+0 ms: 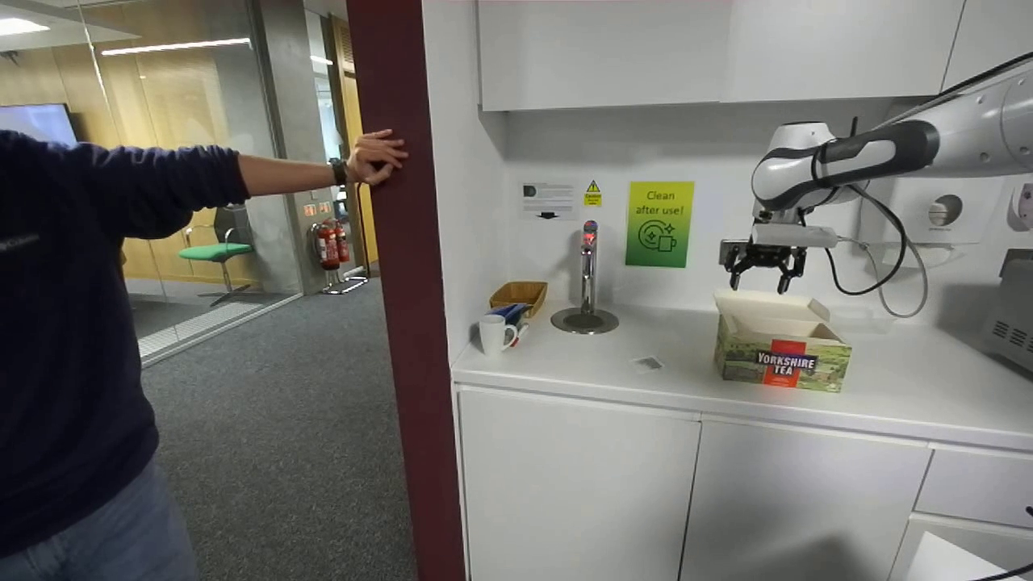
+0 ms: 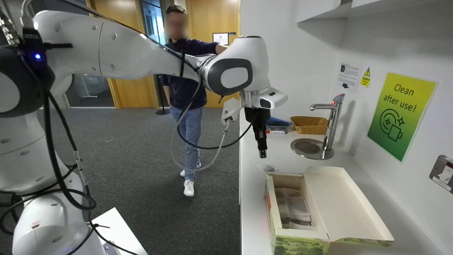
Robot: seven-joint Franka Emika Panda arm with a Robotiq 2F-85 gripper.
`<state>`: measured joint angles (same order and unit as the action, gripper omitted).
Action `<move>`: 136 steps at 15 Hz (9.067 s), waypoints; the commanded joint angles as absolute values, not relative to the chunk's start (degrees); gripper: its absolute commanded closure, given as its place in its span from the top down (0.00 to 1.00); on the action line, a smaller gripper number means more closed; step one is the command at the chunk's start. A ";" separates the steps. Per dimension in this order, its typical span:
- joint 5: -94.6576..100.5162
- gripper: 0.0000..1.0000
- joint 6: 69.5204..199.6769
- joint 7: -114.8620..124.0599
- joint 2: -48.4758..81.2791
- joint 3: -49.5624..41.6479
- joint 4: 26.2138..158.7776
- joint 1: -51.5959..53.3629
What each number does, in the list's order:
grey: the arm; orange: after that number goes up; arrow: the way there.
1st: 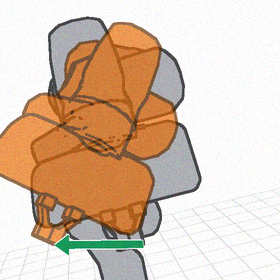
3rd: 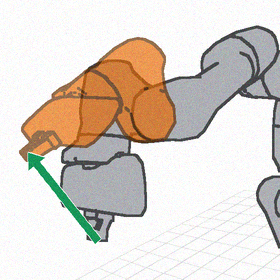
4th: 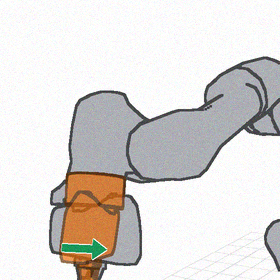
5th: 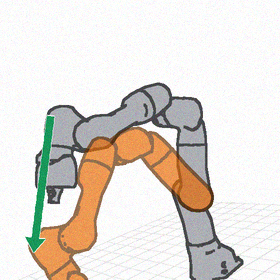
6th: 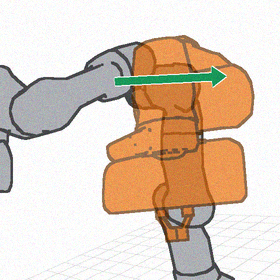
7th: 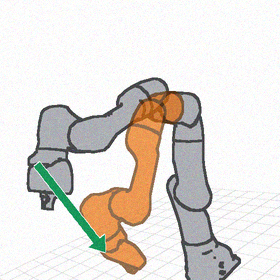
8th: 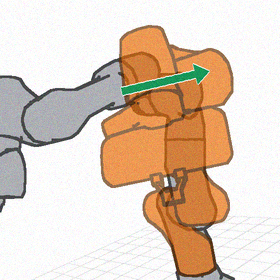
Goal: Put some tea bags on the counter
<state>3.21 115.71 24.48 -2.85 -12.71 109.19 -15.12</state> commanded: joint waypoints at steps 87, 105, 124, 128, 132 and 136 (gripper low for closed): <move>1.33 0.42 113.19 25.18 28.48 -19.53 88.98 -18.47; 0.99 0.05 115.10 24.28 24.33 -19.36 90.76 -18.12; 0.64 0.00 114.69 24.10 24.34 -19.22 90.54 -18.20; 0.38 0.01 115.18 23.15 22.05 -18.95 91.86 -18.04; 0.49 0.01 115.71 22.71 19.51 -18.55 92.38 -17.80; 0.58 0.01 116.11 22.70 17.50 -18.21 92.55 -17.61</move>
